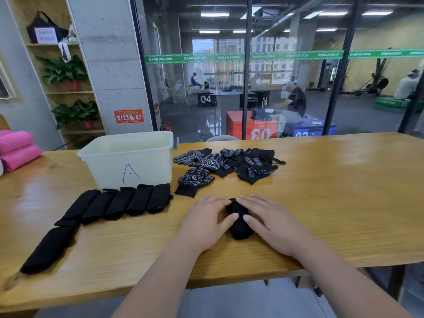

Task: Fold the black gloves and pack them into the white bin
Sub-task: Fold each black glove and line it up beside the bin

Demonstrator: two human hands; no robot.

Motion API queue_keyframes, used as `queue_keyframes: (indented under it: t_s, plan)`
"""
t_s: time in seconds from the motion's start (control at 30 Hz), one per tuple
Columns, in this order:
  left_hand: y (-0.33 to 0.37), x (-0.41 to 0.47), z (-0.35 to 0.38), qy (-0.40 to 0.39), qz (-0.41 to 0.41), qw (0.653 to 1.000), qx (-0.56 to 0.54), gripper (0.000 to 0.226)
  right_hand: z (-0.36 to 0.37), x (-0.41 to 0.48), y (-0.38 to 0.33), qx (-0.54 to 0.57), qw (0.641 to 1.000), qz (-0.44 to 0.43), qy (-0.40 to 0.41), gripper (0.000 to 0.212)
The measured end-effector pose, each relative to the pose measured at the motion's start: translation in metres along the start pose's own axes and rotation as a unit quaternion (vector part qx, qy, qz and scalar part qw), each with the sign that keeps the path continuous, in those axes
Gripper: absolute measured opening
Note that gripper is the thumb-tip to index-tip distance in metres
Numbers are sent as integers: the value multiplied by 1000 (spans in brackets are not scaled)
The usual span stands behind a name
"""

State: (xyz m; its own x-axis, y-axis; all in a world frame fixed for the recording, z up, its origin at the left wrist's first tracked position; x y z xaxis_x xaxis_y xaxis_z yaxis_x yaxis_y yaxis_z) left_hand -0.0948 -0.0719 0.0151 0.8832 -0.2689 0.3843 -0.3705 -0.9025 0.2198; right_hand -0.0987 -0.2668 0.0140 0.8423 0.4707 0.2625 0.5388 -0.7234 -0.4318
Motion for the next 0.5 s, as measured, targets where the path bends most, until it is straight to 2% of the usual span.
queue_keyframes:
  t_s: [0.13,0.3,0.5]
  plan:
    - [0,-3,-10,18,-8,1000,4,53,-3,-5,-7,-1,1000,-3,-8,59]
    - [-20,-20,-22,-69,-22,995,67,63,4,-3,-11,-36,999,1,-39,62]
    - [-57,-60,-50,-80,-51,991,96,63,23,9,-54,1,998,-16,-64,61]
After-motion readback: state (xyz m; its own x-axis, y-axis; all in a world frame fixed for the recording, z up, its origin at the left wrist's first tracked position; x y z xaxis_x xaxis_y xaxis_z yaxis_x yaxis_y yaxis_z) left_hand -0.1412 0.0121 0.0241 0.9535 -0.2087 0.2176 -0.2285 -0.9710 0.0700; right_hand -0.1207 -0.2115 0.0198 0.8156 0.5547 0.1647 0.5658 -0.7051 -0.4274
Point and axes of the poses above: each hand's wrist, its own x-axis towards the middle knuckle, its own z-axis out of the palm, y = z × x, the point moved 6 cm from there along x, towards the middle knuckle, and after that the axes turned 9 degrees about x, right-handed, at the moved point
